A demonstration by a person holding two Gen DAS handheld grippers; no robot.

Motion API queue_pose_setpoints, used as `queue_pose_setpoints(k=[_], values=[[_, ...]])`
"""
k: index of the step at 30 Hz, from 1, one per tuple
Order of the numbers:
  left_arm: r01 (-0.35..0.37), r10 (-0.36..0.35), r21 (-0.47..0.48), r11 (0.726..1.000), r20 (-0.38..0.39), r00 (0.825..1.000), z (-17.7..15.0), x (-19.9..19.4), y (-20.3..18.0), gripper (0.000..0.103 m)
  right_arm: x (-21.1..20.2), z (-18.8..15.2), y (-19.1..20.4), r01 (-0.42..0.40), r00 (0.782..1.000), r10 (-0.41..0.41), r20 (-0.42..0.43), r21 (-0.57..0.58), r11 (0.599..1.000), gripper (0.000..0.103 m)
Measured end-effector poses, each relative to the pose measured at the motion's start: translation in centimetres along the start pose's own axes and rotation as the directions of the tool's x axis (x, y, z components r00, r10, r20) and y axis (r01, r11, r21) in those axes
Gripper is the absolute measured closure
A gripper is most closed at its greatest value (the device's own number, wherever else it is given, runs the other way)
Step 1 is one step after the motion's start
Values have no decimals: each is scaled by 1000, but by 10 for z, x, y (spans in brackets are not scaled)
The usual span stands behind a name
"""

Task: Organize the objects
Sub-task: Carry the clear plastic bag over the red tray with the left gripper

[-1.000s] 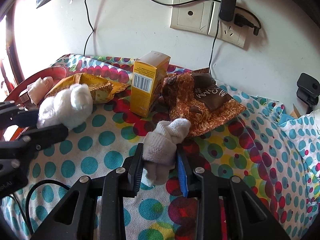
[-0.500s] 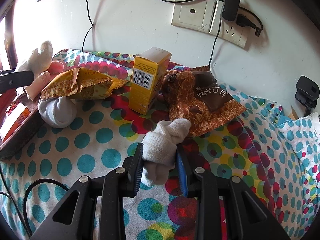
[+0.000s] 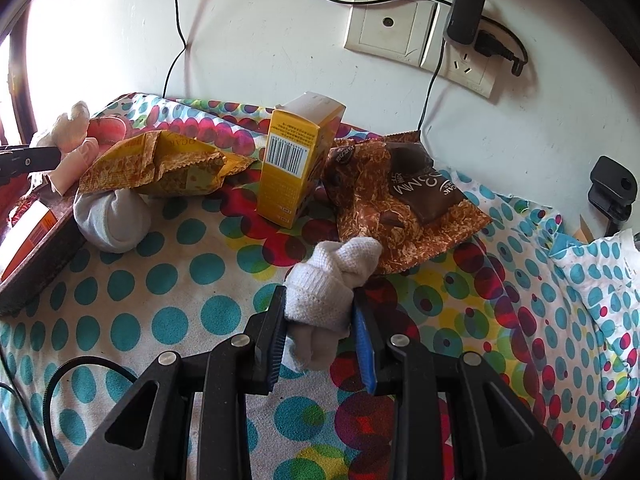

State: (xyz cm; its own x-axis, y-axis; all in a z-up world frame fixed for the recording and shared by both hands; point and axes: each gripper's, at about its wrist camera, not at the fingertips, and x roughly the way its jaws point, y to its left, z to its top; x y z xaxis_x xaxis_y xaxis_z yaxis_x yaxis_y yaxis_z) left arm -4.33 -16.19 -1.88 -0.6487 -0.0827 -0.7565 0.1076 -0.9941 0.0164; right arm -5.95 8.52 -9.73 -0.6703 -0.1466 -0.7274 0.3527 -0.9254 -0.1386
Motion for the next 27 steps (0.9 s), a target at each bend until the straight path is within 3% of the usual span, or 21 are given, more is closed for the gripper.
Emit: queue_pose_setpoints(k=[13, 27], values=[[17, -20, -39, 999, -80, 997, -7, 23, 20, 72, 0, 0, 7, 42, 999, -42, 0, -39, 998, 74], [33, -32, 2, 999, -87, 996, -9, 29, 10, 69, -1, 0, 12, 68, 998, -67, 7, -67, 995, 74]])
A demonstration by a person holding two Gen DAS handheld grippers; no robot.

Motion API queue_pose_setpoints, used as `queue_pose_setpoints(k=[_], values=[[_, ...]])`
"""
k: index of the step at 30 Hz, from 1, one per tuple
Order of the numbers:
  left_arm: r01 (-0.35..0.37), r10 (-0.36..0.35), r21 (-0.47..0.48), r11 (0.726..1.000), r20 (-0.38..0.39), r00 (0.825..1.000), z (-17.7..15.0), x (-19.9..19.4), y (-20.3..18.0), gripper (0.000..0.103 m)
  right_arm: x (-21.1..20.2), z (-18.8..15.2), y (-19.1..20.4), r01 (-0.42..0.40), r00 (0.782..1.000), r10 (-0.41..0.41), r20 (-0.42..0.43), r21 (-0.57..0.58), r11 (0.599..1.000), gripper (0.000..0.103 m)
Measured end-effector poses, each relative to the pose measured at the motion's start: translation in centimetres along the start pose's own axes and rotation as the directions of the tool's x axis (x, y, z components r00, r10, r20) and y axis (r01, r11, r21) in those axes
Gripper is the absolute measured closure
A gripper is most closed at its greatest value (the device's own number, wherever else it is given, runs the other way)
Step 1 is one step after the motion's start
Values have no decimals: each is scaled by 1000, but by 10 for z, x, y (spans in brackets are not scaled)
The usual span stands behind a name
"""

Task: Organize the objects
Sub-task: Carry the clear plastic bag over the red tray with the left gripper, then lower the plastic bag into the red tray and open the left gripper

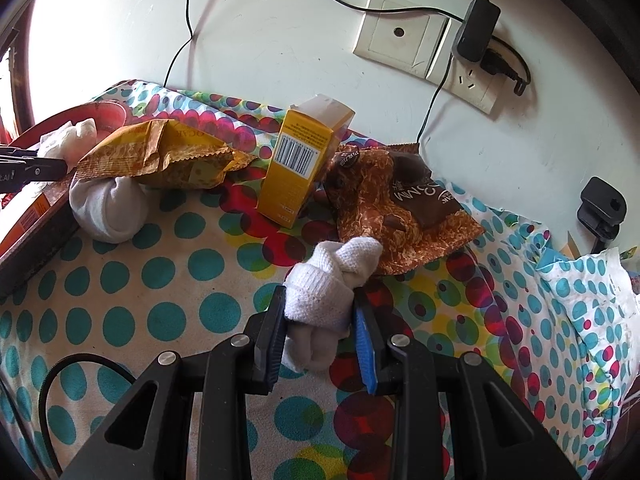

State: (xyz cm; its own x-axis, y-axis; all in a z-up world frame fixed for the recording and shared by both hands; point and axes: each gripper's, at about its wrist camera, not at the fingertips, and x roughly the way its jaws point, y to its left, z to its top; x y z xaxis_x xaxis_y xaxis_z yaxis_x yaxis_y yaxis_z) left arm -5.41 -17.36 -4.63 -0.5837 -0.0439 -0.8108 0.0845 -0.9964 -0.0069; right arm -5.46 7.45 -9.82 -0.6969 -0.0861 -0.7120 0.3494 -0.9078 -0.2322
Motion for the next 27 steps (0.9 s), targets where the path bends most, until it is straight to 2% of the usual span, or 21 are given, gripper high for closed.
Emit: queue_pose_setpoints(k=[11, 15, 21, 27], values=[[25, -25, 1, 1000, 23, 999, 4, -10, 2, 53, -6, 0, 8, -13, 1000, 13, 27, -28, 1000, 74], [22, -22, 3, 1000, 29, 999, 6, -15, 7, 51, -12, 4, 16, -36, 999, 36, 35, -20, 999, 74], [17, -17, -7, 1000, 32, 999, 7, -20, 12, 50, -35, 17, 34, -75, 993, 78, 93, -35, 997, 74], [13, -13, -16, 1000, 43, 999, 9, -27, 18, 50, -57, 26, 54, -150, 979, 155, 135, -50, 987, 74]])
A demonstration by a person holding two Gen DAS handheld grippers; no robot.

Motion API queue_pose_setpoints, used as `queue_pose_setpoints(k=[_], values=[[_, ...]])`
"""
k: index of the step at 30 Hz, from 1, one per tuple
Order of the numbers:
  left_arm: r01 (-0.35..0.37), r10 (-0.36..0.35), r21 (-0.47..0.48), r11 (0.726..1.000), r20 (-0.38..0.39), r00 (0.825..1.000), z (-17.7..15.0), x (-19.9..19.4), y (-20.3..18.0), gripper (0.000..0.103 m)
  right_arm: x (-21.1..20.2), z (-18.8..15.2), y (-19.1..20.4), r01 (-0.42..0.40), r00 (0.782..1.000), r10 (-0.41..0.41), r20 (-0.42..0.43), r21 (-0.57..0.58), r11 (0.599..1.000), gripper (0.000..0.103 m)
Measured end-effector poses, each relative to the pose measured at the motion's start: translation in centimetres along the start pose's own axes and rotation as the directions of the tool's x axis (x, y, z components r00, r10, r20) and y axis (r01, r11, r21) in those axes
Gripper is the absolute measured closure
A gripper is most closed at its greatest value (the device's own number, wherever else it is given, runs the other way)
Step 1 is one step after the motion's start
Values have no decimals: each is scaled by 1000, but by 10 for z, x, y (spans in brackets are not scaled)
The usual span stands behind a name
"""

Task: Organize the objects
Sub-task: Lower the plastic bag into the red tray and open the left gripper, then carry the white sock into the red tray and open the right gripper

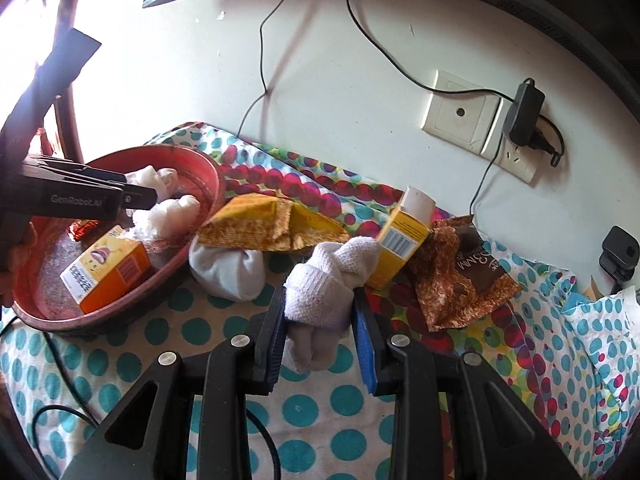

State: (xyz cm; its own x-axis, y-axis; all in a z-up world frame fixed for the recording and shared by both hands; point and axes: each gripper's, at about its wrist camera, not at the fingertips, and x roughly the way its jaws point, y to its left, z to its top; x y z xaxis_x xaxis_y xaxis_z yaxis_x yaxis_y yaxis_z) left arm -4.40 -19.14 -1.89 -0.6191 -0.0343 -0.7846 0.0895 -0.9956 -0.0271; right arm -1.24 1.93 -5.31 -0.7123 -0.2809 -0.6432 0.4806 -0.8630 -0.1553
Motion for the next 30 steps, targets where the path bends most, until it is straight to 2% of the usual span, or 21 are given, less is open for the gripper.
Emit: queue_pose_setpoints(k=[8, 11, 21, 30], values=[[-12, 14, -57, 998, 32, 999, 6, -12, 20, 50, -4, 22, 52, -165, 985, 167, 40, -41, 985, 74], [-23, 25, -79, 997, 31, 999, 7, -13, 28, 50, 2, 32, 73, -201, 978, 204, 43, -66, 977, 74], [-34, 38, -122, 992, 33, 999, 7, -15, 46, 50, 51, 45, 105, -249, 968, 246, -46, -57, 967, 74], [-40, 45, -149, 988, 32, 998, 7, -15, 55, 50, 86, 63, 115, -261, 963, 259, -73, -34, 965, 74]])
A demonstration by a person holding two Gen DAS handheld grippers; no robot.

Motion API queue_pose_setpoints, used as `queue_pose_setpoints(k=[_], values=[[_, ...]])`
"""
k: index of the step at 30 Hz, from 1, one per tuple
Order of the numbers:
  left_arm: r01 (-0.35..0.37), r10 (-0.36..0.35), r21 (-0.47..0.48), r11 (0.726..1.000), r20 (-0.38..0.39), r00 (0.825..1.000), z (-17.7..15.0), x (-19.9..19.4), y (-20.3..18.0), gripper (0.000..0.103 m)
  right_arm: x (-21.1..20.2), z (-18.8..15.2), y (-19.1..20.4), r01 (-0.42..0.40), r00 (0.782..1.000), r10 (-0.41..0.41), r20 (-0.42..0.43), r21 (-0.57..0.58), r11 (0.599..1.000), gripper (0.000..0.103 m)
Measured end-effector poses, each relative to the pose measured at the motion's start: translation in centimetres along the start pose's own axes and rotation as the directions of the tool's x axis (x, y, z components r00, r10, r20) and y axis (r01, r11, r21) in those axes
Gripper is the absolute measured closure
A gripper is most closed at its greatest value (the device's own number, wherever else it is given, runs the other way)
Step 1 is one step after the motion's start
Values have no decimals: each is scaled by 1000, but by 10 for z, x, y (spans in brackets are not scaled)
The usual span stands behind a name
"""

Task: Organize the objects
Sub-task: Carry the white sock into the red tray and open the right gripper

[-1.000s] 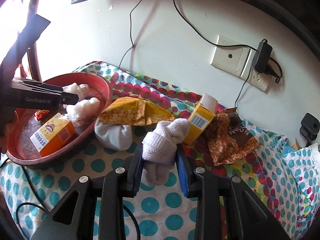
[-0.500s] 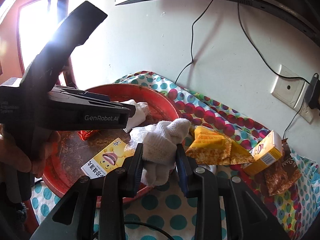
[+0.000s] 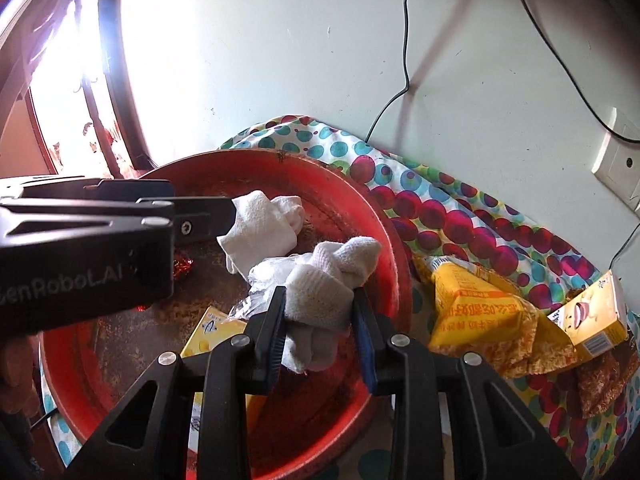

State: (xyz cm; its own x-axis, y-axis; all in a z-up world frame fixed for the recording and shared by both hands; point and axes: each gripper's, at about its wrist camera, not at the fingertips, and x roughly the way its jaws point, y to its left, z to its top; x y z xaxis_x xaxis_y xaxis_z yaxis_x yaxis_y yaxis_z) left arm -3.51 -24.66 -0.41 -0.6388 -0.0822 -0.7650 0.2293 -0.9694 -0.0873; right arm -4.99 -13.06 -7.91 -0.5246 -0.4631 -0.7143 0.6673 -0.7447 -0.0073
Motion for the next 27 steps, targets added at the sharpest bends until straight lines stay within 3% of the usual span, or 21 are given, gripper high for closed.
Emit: queue_pose_setpoints(k=[8, 11, 12, 13, 15, 19, 27], values=[[-7, 7, -18, 1000, 2, 1000, 0, -1, 7, 50, 22, 23, 3, -4, 1000, 4, -18, -19, 1000, 74], [-12, 12, -23, 1000, -2, 1000, 0, 1, 8, 50, 20, 22, 2, -19, 1000, 19, -13, -12, 1000, 70], [-9, 9, -23, 1000, -1, 1000, 1, 1, 7, 50, 18, 21, 2, -12, 1000, 12, -11, -14, 1000, 63], [-9, 9, -20, 1000, 1, 1000, 1, 0, 6, 50, 15, 19, 1, -4, 1000, 4, -5, -13, 1000, 56], [-10, 10, -12, 1000, 6, 1000, 1, -2, 3, 50, 4, 16, -2, -6, 1000, 6, 15, -5, 1000, 52], [13, -13, 23, 1000, 26, 1000, 3, -11, -10, 50, -22, 5, -17, -20, 999, 19, 32, 28, 999, 52], [74, -79, 144, 987, 34, 996, -3, -21, -60, 50, -85, -47, -70, 82, 995, -87, 54, 102, 991, 49]])
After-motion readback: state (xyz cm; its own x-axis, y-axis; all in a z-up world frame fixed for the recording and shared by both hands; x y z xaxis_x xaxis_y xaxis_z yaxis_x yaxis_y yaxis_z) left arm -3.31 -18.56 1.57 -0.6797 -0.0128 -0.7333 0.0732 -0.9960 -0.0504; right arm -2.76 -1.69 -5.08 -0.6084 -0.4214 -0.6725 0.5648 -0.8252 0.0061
